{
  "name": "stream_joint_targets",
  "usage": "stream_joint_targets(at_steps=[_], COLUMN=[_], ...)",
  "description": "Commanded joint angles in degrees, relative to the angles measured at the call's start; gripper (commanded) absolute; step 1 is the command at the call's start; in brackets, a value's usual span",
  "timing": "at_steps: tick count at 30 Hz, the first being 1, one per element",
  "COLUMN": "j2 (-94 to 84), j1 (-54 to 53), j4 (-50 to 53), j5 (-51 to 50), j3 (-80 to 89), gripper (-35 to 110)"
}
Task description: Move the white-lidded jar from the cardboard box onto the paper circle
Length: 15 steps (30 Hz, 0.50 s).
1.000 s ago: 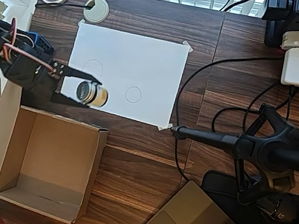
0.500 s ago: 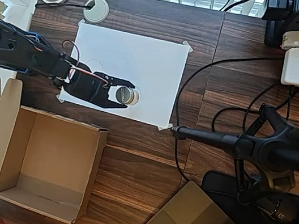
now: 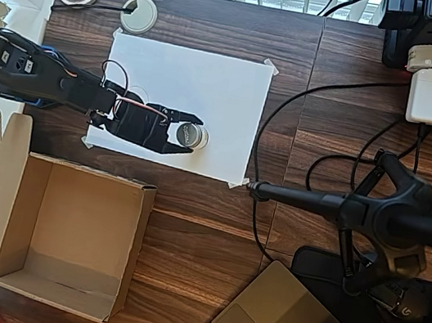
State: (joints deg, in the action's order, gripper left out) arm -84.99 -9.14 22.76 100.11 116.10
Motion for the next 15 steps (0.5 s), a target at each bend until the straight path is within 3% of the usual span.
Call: stream_joint_targets(at_steps=[1, 15], j2=[-7.1, -8.2], j1=[-1.0, -0.6], j4=[-1.4, -1.2], j5=[1.6, 1.5], j3=[0.8, 2.4], gripper=[0, 0])
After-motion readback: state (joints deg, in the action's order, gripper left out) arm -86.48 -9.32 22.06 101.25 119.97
